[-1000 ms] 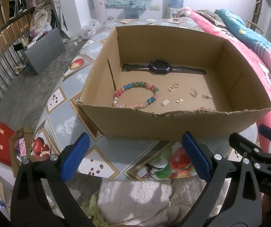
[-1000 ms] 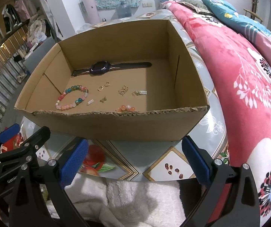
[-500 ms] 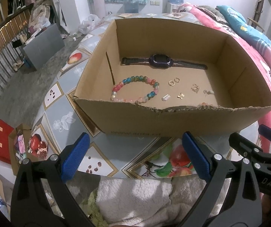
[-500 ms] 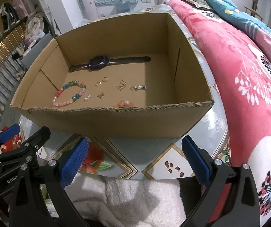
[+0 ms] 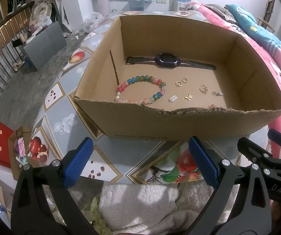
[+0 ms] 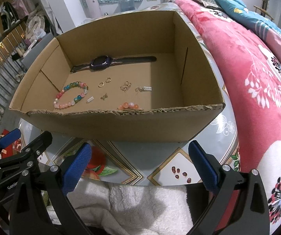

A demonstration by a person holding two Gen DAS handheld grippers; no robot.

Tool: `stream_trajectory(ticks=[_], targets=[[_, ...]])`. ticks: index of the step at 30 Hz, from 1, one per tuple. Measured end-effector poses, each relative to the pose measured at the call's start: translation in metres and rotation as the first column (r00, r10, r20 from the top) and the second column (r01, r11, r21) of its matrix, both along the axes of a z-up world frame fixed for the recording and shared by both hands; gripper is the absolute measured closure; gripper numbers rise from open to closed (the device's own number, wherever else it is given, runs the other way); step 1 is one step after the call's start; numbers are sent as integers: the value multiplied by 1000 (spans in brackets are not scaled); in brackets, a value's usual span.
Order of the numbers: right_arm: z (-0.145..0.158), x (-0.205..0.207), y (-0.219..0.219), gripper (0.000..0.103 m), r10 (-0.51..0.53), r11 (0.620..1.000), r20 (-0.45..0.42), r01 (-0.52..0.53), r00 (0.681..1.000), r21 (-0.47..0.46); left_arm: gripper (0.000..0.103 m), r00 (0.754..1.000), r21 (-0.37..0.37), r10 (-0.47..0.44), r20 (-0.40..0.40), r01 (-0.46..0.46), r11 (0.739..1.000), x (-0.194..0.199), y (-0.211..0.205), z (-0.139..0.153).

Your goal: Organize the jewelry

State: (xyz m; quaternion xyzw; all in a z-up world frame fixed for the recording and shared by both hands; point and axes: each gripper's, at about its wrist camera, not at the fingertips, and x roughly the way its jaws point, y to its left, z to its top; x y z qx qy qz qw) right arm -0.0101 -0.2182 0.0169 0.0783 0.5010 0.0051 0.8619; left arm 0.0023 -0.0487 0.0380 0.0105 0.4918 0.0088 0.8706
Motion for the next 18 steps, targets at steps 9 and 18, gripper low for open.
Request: stream_trajectory(ticks=[9,18], targets=[[-3,1,1,6,-2,1000,-14,2,1000,-2,9,1000,-4,-1,-19,1,1000,3,0,-3],[-5,5,2,7,-2,1000,-29,2,1000,-6,9,999,1,-3,-41,3,1000,7,0,-7]])
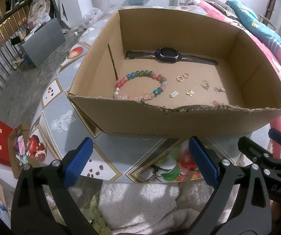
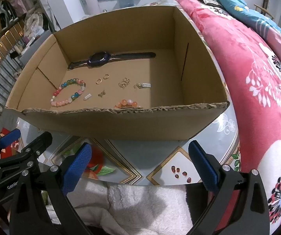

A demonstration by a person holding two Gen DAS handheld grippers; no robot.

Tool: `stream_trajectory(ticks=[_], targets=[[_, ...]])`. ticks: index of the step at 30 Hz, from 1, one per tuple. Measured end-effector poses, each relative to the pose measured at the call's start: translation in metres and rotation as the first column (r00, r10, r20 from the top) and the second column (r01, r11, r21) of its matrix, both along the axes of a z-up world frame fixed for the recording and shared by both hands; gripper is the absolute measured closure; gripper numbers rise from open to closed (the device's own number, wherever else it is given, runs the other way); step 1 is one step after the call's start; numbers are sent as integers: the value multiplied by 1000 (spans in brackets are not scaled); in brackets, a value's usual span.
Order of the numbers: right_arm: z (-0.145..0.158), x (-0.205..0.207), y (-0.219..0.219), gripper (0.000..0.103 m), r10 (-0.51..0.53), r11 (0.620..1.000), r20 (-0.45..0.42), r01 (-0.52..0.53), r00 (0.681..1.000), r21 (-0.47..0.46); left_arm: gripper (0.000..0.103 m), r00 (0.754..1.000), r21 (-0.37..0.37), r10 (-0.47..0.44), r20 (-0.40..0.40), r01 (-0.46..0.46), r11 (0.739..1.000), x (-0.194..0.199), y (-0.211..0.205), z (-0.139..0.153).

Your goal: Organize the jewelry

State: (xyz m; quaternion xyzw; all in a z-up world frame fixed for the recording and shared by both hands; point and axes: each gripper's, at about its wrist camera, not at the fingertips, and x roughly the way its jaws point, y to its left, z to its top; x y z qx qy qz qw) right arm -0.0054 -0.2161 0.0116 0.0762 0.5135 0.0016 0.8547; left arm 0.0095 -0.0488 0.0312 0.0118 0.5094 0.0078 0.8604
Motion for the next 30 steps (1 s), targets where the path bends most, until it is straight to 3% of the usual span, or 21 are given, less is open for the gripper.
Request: stream_trajectory(ticks=[30], targets=[[0,4,1,6,2,1000,-4,-2,1000,0,9,1000,0,3,-15,-3,1000,6,3,0]])
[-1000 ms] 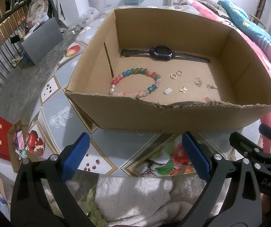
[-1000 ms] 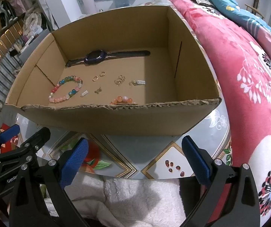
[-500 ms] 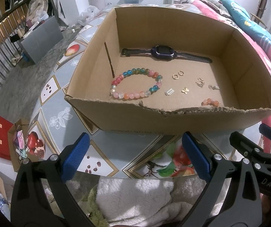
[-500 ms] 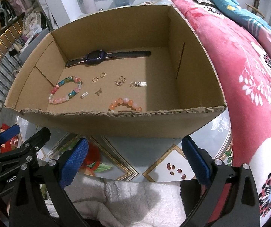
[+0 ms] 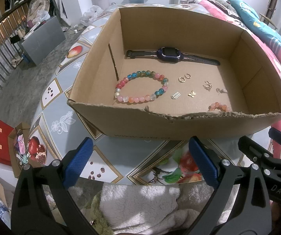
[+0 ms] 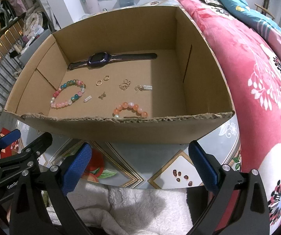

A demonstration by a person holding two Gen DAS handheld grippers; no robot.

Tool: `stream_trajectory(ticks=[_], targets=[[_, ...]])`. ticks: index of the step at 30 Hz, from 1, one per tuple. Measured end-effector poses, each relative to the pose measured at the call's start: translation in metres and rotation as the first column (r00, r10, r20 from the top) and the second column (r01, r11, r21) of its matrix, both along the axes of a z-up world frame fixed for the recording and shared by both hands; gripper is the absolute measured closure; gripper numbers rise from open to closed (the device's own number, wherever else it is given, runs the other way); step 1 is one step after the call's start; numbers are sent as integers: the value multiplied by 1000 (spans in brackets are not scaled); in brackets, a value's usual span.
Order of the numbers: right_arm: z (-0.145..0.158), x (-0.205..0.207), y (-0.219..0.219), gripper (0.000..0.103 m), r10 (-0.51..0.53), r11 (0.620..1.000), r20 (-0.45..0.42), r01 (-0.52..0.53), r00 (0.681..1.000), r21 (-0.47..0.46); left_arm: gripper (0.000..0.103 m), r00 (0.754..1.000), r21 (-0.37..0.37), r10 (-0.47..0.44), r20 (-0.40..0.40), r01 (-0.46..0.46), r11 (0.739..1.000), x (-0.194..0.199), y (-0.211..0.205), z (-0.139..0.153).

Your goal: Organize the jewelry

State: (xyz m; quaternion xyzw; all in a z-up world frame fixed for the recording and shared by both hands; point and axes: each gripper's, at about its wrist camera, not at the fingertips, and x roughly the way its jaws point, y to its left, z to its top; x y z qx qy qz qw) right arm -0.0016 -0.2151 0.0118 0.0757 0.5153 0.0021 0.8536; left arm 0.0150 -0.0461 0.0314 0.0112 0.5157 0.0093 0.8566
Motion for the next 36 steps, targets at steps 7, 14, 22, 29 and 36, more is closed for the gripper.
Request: stream_trajectory(ticks=[7,14,22,29,36], targets=[[0,1,0,7,0,1000,-1,0,1000,-1,9,1000,-5,1,-7,-1,1000,1,0,-1],[-1,4,2,7,0,1000,-7,0,1000,-1,9,1000,-7,2,-13,-2,1000,2,1,-2],[-2,5,2,6,0,1000,-9,0,1000,-2,9,1000,-6,3,-14,-3,1000,2,1,-3],[-2,5,2,7,1,1000,-10,-1,1000,-2,9,1000,-7,2,-15,-2,1000,2,1,-3],[-2,5,2,7,1,1000,-11,-1,1000,-2,9,1000,-9,3,-15,-3,1000,2,1,-3]])
